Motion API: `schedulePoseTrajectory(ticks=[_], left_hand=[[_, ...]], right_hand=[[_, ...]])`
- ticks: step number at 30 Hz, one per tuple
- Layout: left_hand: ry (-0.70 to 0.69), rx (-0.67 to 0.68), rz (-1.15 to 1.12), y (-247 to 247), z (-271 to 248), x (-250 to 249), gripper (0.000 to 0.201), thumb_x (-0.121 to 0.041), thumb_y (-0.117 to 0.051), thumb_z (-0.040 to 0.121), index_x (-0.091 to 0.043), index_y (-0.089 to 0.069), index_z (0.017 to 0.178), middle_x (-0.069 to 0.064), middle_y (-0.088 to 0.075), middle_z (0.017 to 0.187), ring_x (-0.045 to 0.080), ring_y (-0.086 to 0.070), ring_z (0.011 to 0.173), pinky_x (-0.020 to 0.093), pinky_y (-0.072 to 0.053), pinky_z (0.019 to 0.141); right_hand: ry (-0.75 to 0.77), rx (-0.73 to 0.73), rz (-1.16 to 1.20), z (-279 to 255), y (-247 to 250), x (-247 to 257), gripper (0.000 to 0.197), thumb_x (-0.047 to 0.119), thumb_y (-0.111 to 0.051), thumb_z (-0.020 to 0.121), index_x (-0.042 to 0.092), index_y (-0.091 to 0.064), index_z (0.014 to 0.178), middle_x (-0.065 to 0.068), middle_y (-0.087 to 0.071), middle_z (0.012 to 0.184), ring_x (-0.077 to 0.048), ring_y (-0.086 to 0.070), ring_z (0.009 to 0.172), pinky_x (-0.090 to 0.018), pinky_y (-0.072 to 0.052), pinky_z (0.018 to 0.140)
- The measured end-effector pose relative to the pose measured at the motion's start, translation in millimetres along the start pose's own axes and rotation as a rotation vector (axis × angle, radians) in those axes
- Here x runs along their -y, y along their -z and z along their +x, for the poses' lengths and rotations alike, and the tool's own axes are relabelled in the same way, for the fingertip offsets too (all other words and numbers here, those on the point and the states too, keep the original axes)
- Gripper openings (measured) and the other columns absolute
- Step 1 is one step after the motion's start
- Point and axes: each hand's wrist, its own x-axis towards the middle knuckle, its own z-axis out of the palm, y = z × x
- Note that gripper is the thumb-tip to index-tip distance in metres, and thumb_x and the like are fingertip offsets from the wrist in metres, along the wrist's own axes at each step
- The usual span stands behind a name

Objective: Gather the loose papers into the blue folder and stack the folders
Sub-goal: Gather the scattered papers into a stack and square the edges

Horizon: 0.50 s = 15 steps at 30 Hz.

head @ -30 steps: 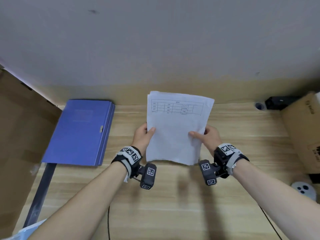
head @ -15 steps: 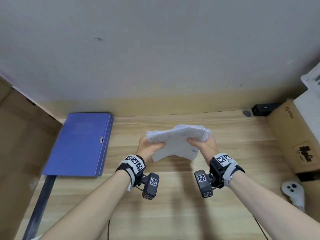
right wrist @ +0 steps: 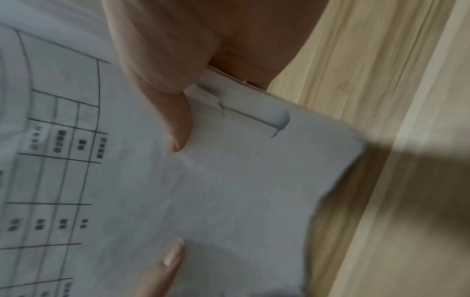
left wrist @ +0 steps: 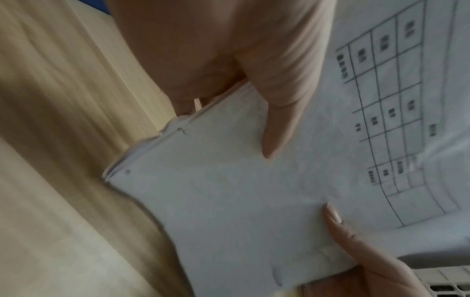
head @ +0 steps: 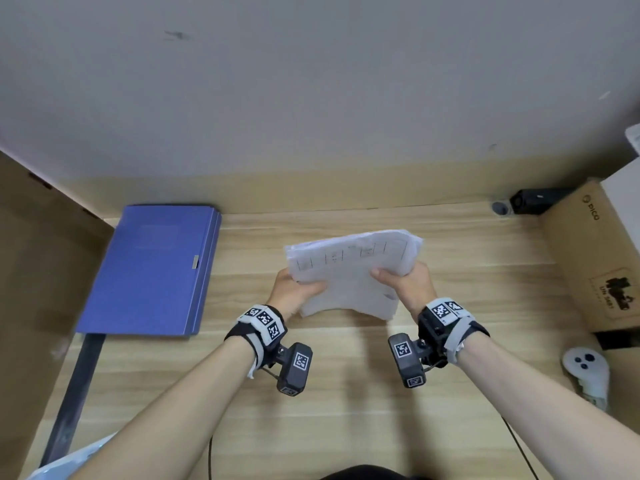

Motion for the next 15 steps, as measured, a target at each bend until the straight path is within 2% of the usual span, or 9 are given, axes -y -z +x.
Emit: schedulePoseTrajectory(ticks=[2,3,4,6,7,10,12,13,15], left_hand=[[0.099,0.072,-0.016,0.1,5.6,8.1,0.038,-0.002,-0.080,0.075,-0.001,-0.068,0.111,0.013,-0.073,0.110,0.027,-0.071,0.098,0.033,-0.060,0.083],[0.142,0.122,-0.001,-1.5,7.0,11.6,0.039,-0.005,-0.080,0.076,-0.001,-0.067,0.113,0.014,-0.072,0.113,0.026,-0.071,0.097,0.035,-0.060,0.084],[0.174,0.165,0.046,-4.0,8.7,17.5,0.039,-0.006,-0.079,0.077,-0.003,-0.066,0.114,0.013,-0.071,0.115,0.023,-0.072,0.094,0.031,-0.061,0.080],[0.227,0.217,0.162,-9.8,10.2,30.3,0.038,-0.005,-0.076,0.080,-0.005,-0.064,0.116,0.010,-0.070,0.116,0.019,-0.069,0.092,0.021,-0.058,0.073],[0.255,0.227,0.224,-14.5,10.9,37.7,0.041,-0.004,-0.075,0.080,-0.006,-0.062,0.119,0.008,-0.069,0.116,0.020,-0.068,0.096,0.022,-0.057,0.076],[0.338,0.193,0.361,-29.0,17.1,63.8,0.053,-0.009,-0.075,0.077,-0.010,-0.055,0.126,0.006,-0.068,0.118,0.024,-0.067,0.105,0.038,-0.055,0.092],[0.365,0.158,0.397,-39.7,21.2,79.1,0.053,-0.012,-0.072,0.076,-0.012,-0.054,0.126,0.008,-0.068,0.114,0.025,-0.067,0.103,0.043,-0.055,0.093],[0.372,0.138,0.401,-45.4,22.1,83.0,0.054,-0.013,-0.071,0.074,-0.012,-0.055,0.126,0.008,-0.068,0.114,0.025,-0.067,0.102,0.044,-0.055,0.093],[0.370,0.076,0.397,-55.7,22.6,85.6,0.053,-0.014,-0.066,0.073,-0.014,-0.058,0.125,0.004,-0.068,0.118,0.021,-0.066,0.104,0.042,-0.054,0.095]], right_hand=[[-0.039,-0.036,0.021,5.4,2.2,-2.2,0.024,0.012,-0.082,0.074,0.004,-0.074,0.095,-0.013,-0.076,0.096,-0.024,-0.073,0.084,-0.043,-0.060,0.071],[-0.053,-0.055,0.026,8.4,3.7,-4.9,0.021,0.011,-0.081,0.075,0.005,-0.073,0.094,-0.011,-0.076,0.092,-0.021,-0.073,0.080,-0.039,-0.060,0.068],[-0.068,-0.070,0.015,12.4,6.0,-8.9,0.019,0.011,-0.080,0.076,0.006,-0.073,0.093,-0.009,-0.076,0.090,-0.020,-0.073,0.077,-0.036,-0.059,0.067],[-0.118,-0.081,-0.062,21.4,12.4,-21.0,0.023,0.013,-0.080,0.076,0.006,-0.072,0.097,-0.011,-0.076,0.092,-0.024,-0.073,0.079,-0.035,-0.059,0.069],[-0.146,-0.072,-0.124,25.7,16.4,-27.6,0.025,0.014,-0.080,0.076,0.005,-0.071,0.098,-0.012,-0.075,0.093,-0.026,-0.072,0.079,-0.035,-0.058,0.069],[-0.224,-0.083,-0.275,38.6,29.0,-45.2,0.025,0.014,-0.078,0.078,0.001,-0.067,0.096,-0.009,-0.070,0.084,-0.023,-0.065,0.070,-0.026,-0.050,0.054],[-0.281,-0.101,-0.337,46.0,38.0,-53.8,0.018,0.014,-0.076,0.080,0.006,-0.064,0.089,-0.008,-0.066,0.082,-0.021,-0.061,0.067,-0.024,-0.045,0.048],[-0.308,-0.108,-0.362,49.8,42.2,-57.9,0.015,0.014,-0.076,0.080,0.008,-0.062,0.084,-0.009,-0.066,0.083,-0.021,-0.060,0.067,-0.025,-0.047,0.050],[-0.344,-0.106,-0.402,57.9,49.7,-67.4,0.015,0.014,-0.075,0.078,0.011,-0.061,0.079,-0.011,-0.069,0.089,-0.025,-0.063,0.073,-0.031,-0.054,0.063]])
